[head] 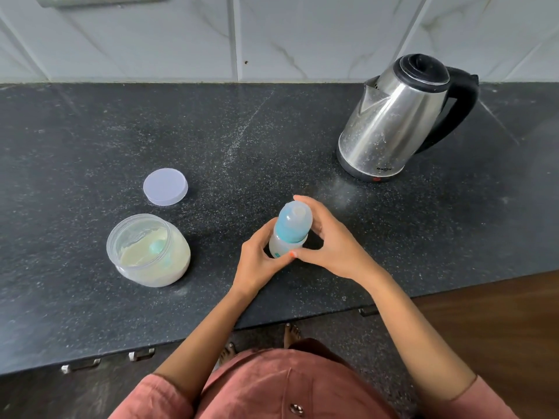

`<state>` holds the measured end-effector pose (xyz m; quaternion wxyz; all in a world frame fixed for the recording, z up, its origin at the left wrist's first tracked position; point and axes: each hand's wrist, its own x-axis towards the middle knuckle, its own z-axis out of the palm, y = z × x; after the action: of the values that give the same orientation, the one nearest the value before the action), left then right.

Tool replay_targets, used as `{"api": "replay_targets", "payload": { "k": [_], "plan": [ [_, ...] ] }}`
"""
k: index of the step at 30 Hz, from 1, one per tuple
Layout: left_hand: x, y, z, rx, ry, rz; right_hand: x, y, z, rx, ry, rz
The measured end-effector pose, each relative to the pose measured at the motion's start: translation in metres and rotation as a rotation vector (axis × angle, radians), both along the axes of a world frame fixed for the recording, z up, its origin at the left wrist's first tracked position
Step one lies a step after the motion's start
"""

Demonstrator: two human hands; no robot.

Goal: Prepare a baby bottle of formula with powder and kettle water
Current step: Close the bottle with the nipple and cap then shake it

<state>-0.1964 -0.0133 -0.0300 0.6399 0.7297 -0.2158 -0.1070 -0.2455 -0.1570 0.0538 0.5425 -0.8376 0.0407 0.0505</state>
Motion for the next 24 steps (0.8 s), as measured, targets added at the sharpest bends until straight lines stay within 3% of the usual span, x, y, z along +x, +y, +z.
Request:
{"api": "replay_targets", "payload": {
  "k": [4, 9, 11, 17, 20, 24],
  "plan": [
    [-0.001, -0.001, -0.001, -0.004, 0.015, 0.002, 0.001, -0.004, -0.007, 0.055, -0.077, -0.11],
    [-0.001, 0.0, -0.002, 0.007, 0.008, 0.011, -0.001, 0.012, -0.015, -0.147, -0.199, -0.279],
    [0.0, 0.001, -0.001, 0.012, 0.0, 0.017, 0.0, 0.018, -0.018, -0.163, -0.226, -0.283],
    [0.001, 0.0, 0.0, 0.004, -0.006, 0.011, 0.002, 0.002, -0.017, 0.109, -0.128, -0.028],
    [0.0, 0.0, -0.003, 0.001, 0.009, -0.003, 0.003, -0.004, -0.02, 0.124, -0.148, -0.104],
    [-0.001, -0.001, -0.002, 0.025, -0.013, 0.005, 0.006, 0.011, -0.027, -0.049, -0.282, -0.246]
  ]
}}
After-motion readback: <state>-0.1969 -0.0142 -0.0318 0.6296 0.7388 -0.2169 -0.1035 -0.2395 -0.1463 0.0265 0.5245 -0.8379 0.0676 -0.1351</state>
